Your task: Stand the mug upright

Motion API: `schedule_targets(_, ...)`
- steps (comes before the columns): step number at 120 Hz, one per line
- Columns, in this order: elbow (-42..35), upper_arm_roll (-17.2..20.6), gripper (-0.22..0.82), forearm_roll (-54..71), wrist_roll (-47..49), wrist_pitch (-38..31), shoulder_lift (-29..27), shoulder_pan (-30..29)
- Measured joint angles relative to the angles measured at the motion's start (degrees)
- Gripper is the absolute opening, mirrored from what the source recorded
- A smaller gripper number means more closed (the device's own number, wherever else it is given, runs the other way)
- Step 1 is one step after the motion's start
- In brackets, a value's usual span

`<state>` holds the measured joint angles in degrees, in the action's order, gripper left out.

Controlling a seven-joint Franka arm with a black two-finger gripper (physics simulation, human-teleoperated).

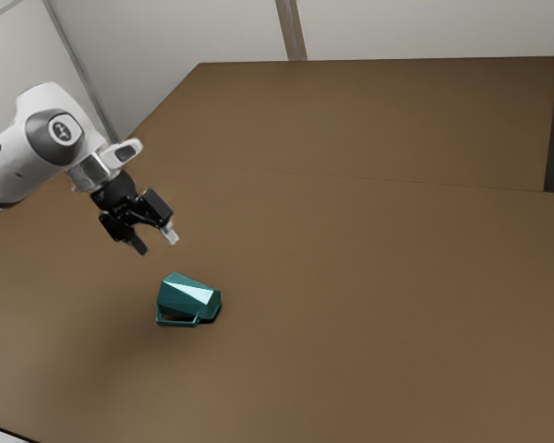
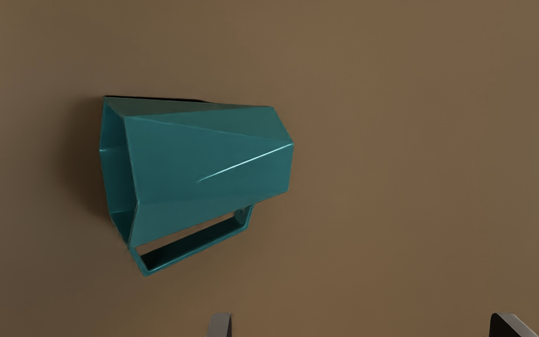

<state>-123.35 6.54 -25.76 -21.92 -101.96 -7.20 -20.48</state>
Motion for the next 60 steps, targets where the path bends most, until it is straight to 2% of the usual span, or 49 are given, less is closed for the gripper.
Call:
schedule_targets(24, -3.76, 0.0, 0.6, -5.1, -12.04, -3.75, 2.41, -3.88)
schedule_targets(60, -4.0, -0.02, 0.6, -12.01, -26.42, -7.09, 8.66, -6.85)
